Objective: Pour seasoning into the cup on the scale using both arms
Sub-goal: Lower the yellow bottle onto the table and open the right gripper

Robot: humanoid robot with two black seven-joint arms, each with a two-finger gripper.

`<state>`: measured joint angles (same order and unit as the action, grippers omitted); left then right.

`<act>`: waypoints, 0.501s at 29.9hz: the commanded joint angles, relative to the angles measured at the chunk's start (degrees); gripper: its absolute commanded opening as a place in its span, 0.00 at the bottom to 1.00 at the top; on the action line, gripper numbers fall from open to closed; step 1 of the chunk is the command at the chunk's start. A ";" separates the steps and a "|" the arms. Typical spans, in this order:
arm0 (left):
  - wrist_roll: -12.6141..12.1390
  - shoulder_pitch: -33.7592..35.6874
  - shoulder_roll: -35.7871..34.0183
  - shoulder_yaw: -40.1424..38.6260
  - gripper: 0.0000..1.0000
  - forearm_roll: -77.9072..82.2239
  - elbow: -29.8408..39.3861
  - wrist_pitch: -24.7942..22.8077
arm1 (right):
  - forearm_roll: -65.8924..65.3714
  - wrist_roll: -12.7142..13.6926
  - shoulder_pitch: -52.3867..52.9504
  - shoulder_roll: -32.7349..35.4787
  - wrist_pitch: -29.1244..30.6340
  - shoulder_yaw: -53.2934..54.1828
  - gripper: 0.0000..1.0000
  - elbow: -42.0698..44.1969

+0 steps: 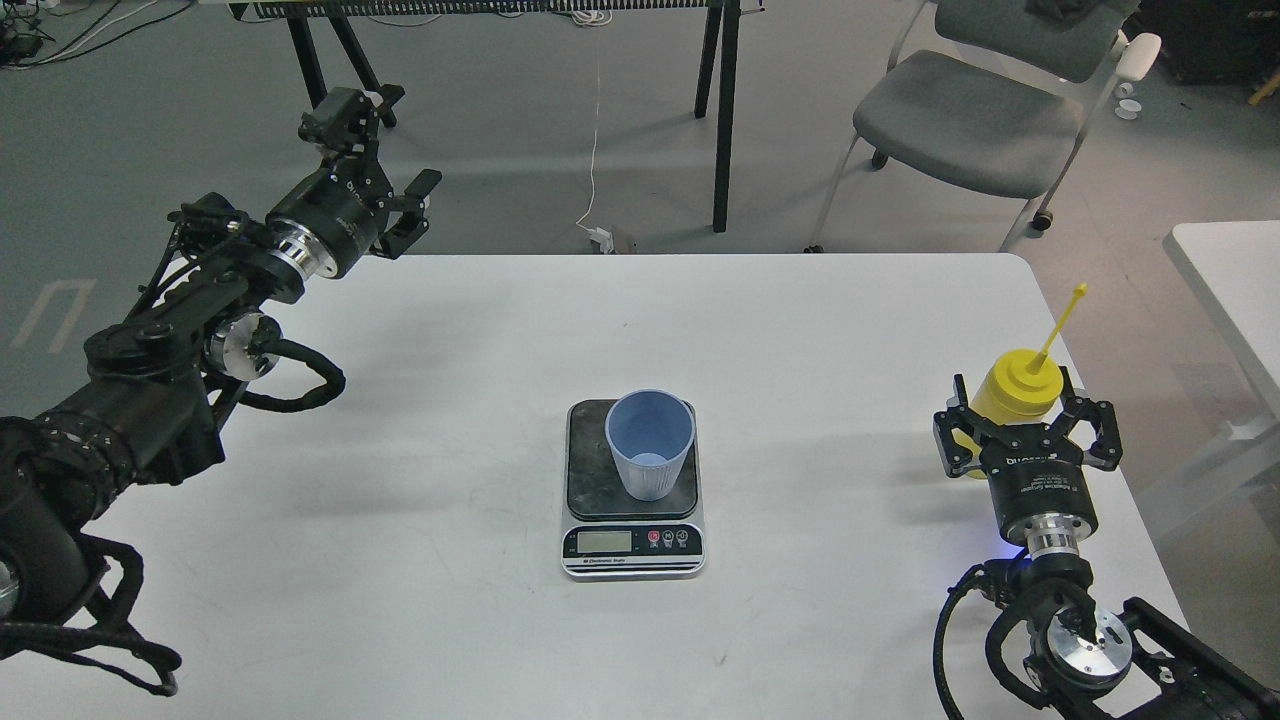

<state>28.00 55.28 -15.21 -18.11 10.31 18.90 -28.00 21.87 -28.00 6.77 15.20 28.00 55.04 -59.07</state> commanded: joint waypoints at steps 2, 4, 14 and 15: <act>0.00 -0.09 0.01 0.00 0.99 -0.02 0.00 0.00 | 0.28 0.00 -1.23 1.32 0.00 0.07 0.99 -0.07; 0.00 -0.17 0.10 0.00 0.99 -0.02 0.00 0.00 | 0.72 0.00 -2.11 2.11 0.00 0.16 0.99 -0.43; 0.00 -0.09 0.54 -0.09 0.99 -0.02 0.00 0.00 | 0.72 0.00 -8.61 6.50 0.00 -0.20 0.99 -5.43; 0.00 -0.09 0.54 -0.09 0.99 -0.02 0.00 0.00 | 0.46 0.00 -9.05 7.55 0.00 -0.20 0.99 -5.61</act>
<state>28.00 55.11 -14.68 -18.19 10.29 18.90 -28.00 22.74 -28.00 -0.64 20.45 28.00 54.84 -63.61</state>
